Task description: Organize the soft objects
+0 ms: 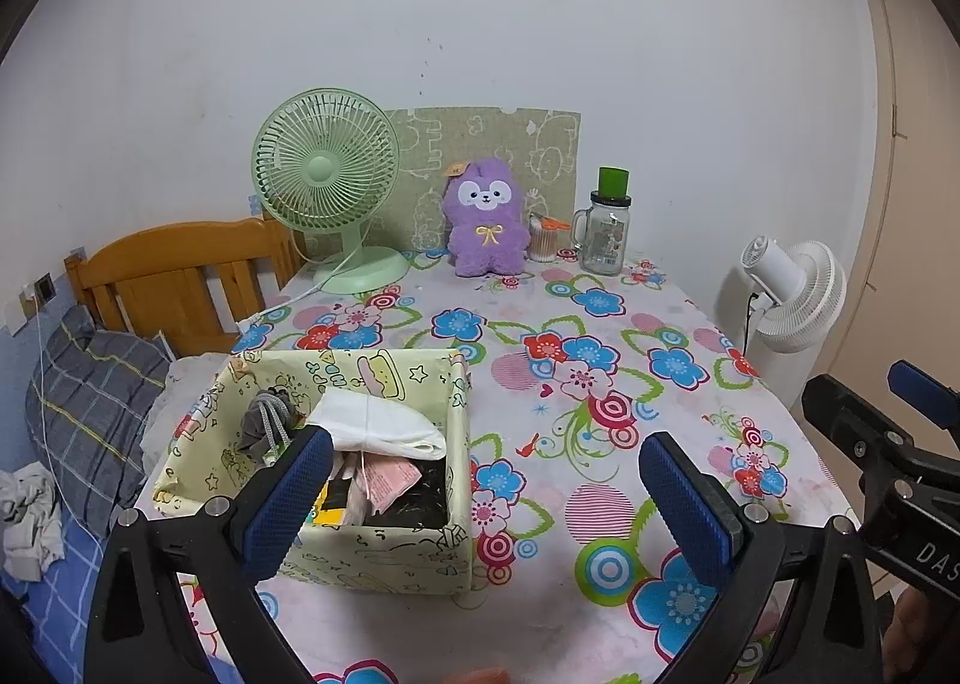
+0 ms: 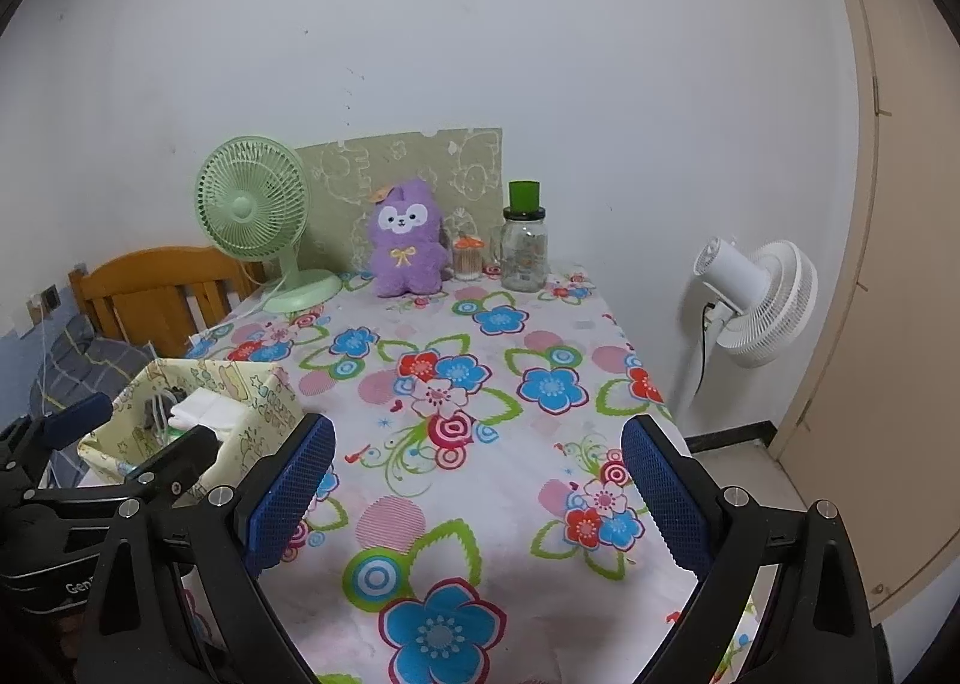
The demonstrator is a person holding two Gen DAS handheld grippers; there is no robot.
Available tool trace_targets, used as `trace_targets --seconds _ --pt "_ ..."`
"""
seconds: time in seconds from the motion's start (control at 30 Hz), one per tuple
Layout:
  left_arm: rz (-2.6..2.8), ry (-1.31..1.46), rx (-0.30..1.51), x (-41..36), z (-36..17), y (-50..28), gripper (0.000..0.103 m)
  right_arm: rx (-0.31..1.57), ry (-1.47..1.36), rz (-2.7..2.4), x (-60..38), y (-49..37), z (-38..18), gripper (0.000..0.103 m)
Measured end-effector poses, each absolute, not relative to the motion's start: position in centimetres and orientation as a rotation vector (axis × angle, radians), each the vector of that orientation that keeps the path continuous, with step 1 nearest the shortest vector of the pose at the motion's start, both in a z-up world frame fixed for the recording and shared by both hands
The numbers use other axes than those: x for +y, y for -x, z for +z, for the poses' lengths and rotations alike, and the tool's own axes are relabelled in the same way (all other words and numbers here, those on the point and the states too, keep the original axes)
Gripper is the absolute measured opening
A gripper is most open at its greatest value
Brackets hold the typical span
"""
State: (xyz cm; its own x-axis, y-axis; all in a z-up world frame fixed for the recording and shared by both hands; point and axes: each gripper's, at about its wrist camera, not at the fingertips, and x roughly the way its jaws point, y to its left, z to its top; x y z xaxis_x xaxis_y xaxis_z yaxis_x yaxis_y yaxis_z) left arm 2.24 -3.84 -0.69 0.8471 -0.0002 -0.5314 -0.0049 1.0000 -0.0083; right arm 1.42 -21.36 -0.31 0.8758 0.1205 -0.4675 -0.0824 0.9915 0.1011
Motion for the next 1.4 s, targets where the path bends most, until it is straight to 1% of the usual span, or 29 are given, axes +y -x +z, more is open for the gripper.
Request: trace_targets --seconds 1.4 --pt "0.002 0.015 0.563 -3.84 -1.04 -2.64 0.103 0.491 -0.090 0.099 -21.42 -1.86 -0.62 0.098"
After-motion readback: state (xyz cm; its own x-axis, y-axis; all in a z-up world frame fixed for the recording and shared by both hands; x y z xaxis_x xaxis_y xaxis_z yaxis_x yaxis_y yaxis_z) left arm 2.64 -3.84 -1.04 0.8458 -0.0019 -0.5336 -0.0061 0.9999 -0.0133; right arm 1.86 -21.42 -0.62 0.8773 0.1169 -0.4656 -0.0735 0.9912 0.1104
